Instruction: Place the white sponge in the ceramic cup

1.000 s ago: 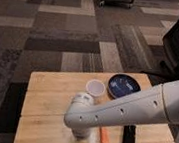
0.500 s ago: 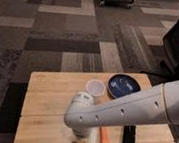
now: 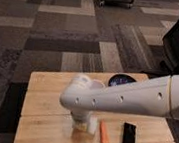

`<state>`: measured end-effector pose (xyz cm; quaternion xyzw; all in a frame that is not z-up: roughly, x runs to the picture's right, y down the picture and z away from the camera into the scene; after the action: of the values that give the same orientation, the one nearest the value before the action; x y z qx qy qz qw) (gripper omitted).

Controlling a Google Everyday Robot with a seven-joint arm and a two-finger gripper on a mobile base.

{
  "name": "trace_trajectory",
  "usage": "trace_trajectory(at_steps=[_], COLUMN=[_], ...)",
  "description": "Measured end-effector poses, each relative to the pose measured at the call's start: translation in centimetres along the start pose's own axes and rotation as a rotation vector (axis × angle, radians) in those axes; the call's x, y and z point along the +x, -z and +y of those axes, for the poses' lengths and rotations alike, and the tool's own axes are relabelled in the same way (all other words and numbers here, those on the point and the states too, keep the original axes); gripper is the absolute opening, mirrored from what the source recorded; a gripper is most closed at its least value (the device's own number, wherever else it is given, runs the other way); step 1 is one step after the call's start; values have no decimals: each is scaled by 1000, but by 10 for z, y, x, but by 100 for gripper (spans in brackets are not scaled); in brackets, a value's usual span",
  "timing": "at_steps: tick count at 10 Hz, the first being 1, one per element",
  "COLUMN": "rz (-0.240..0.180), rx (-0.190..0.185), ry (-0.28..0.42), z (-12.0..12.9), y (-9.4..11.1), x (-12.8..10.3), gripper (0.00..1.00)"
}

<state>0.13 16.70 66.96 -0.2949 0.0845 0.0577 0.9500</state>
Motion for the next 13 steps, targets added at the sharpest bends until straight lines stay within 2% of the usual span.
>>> trace_trajectory(at_steps=[1,7,8,9,12,13], rz=[-36,-35,-24,5,52,58], rx=[23,28,30,41,74,84], ry=[-13,-15,-23,-53,-98,-104], z=[-15,-18,-21,-33,-62,-70], y=[21,23,23,25,29,30], x=[-12,-11,-6,10,36,40], gripper=[0,0,0,0,0,0])
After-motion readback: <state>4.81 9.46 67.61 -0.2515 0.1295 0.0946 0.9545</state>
